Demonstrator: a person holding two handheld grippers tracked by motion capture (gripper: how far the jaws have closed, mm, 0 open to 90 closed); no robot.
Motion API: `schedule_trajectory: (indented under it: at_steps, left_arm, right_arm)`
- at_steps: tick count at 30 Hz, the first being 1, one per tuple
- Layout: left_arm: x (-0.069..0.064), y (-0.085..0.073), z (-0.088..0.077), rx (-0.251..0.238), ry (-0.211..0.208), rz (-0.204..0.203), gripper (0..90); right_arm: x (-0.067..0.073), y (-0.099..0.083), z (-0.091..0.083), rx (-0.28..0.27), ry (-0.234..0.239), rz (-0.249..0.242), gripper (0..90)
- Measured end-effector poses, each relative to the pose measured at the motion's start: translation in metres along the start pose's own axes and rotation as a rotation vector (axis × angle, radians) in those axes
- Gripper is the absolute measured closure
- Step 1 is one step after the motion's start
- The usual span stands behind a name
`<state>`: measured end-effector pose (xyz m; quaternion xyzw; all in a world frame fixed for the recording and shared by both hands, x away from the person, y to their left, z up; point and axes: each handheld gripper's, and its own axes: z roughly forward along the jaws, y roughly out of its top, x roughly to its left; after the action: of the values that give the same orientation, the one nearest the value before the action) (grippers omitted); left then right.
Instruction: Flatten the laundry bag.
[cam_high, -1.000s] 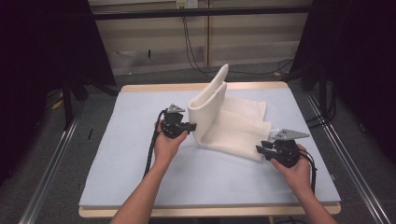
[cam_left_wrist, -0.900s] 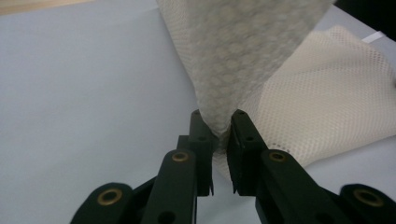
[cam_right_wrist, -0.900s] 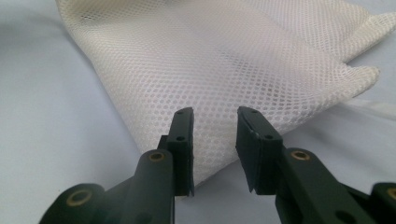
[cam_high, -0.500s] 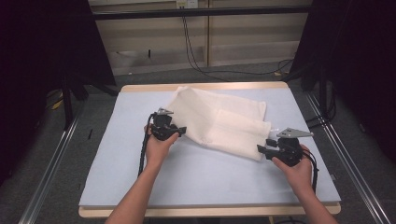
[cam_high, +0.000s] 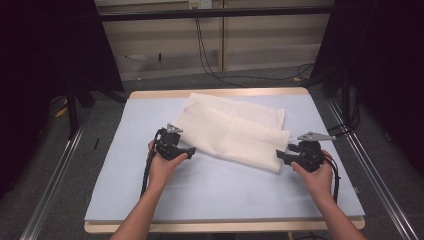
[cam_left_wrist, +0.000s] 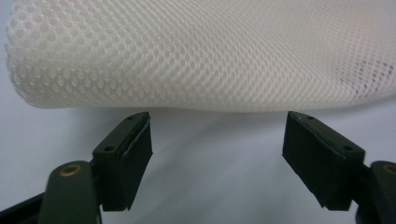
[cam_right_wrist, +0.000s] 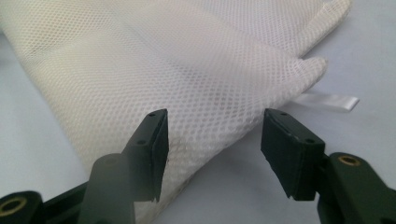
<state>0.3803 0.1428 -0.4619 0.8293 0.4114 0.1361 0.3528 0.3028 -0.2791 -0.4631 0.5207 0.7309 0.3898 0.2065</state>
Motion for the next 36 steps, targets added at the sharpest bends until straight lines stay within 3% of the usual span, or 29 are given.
schedule_trajectory:
  at_steps: [1,4,13,16,19,20,23,24,26,27,29,31,33,36]
  left_arm:
    - [0.000,0.000,0.000,0.000,0.000,0.000,23.0]
    - [0.001,-0.005,-0.002,0.039,0.005,0.058,20.8]
    - [0.000,-0.019,-0.006,0.031,-0.017,0.056,19.8]
    - [-0.002,-0.026,-0.007,0.030,-0.025,0.056,19.8]
    - [-0.002,-0.026,-0.008,0.038,-0.025,0.064,19.8]
    - [-0.002,-0.026,-0.008,0.028,-0.032,0.058,19.8]
    - [-0.002,-0.027,-0.010,0.028,-0.033,0.060,19.8]
    - [-0.002,-0.027,-0.010,0.031,-0.028,0.058,19.8]
    - [-0.003,-0.028,-0.010,0.031,-0.032,0.059,19.8]
    - [-0.003,-0.028,-0.010,0.032,-0.025,0.061,19.8]
    - [-0.005,-0.028,-0.007,0.022,-0.026,0.056,19.8]
    - [-0.004,-0.028,-0.007,0.026,-0.034,0.053,19.8]
    - [-0.006,-0.028,-0.007,0.031,-0.025,0.059,19.8]
    - [-0.006,-0.027,-0.008,0.041,-0.032,0.081,19.8]
  right_arm:
    - [0.000,0.000,0.000,0.000,0.000,0.000,40.9]
    - [-0.003,0.003,0.005,0.012,-0.035,0.004,37.9]
    - [-0.014,0.008,0.015,0.031,-0.077,0.035,40.9]
    - [-0.014,0.005,0.024,0.079,-0.050,0.047,46.4]
    - [-0.011,0.001,0.027,0.086,-0.056,0.050,49.3]
    - [-0.009,0.000,0.029,0.080,-0.034,0.060,57.3]
    - [-0.010,-0.001,0.030,0.082,-0.017,0.076,60.3]
    - [-0.011,-0.001,0.029,0.088,-0.006,0.109,64.8]
    - [-0.011,-0.001,0.030,0.092,0.009,0.114,69.8]
    - [-0.011,-0.001,0.030,0.092,0.009,0.114,69.8]
    - [-0.008,0.001,0.027,0.085,0.000,0.102,80.0]
    - [-0.007,0.001,0.025,0.071,0.002,0.100,82.1]
    - [-0.002,0.003,0.021,0.036,-0.014,0.053,83.4]
    - [0.000,0.004,0.015,0.004,0.002,0.051,83.5]
